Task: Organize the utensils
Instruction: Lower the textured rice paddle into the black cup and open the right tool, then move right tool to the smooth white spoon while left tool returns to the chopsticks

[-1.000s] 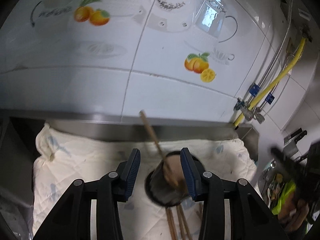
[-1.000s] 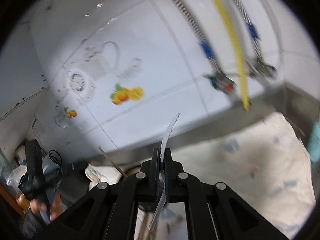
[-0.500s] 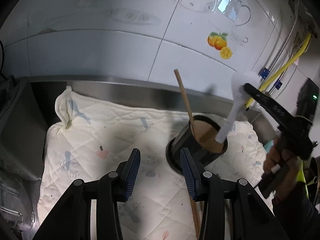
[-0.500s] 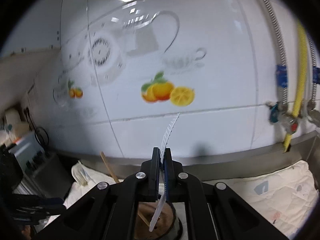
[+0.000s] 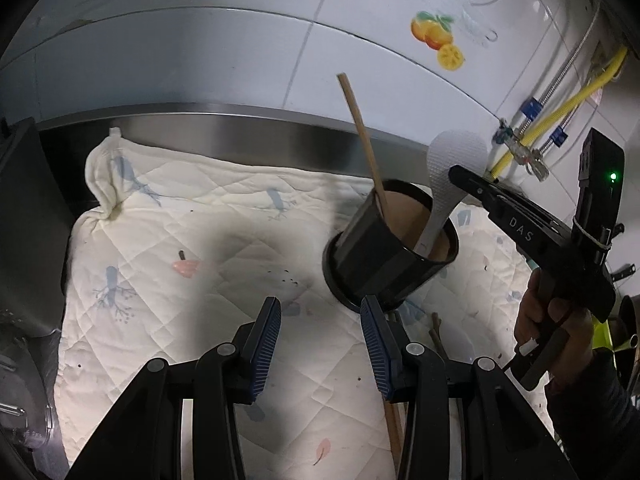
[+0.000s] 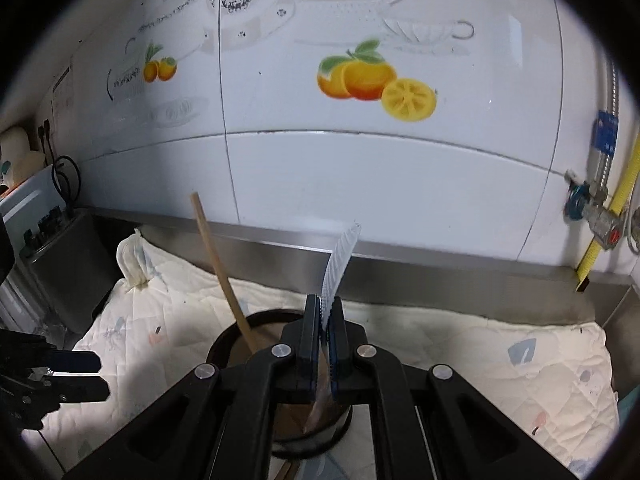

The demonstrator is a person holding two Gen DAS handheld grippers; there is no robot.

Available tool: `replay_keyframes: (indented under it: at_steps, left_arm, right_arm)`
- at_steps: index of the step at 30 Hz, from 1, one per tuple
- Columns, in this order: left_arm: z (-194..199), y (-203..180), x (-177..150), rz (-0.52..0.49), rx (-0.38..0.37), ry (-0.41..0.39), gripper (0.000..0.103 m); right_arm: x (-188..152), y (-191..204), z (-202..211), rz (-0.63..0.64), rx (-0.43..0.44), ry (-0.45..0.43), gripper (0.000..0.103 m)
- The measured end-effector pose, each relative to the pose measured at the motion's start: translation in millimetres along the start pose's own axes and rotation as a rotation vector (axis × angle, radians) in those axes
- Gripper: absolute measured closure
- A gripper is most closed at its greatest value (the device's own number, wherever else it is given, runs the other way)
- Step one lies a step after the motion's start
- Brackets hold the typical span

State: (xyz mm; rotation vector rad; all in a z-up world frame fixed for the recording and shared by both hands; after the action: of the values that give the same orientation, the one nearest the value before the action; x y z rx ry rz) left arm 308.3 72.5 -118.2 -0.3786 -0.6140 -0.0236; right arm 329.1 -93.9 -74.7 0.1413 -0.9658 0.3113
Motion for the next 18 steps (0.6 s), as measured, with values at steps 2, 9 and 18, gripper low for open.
replay_keyframes:
  at_steps: [2, 9, 18]
  left_arm:
    - [0, -5, 0, -0.009, -0.004, 0.002, 0.058]
    - [8, -12, 1, -0.003, -0.006, 0.000, 0.058]
    - [36, -21, -15, 0.010, 0.011, -0.023, 0.058]
  right_arm:
    - [-2, -1, 1, -0.015, 0.015, 0.025, 0.097]
    - [-12, -5, 24, -0.039, 0.027, 0.058, 0.091]
    - [-39, -22, 67, -0.098, 0.031, 0.112, 0.073]
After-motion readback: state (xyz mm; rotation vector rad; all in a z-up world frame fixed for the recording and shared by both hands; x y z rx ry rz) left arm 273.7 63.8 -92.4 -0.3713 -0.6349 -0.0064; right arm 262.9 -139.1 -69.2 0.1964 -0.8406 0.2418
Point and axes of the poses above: each gripper's, at about its wrist camera, not at the fingertips, and z roughly against the way its jaws point, y to its left, x to its top, the point moved 8 cm from there along -z, roughly the way its jaws point, and after that the axes turned 1 degree about -x, right-handed, at the moved point
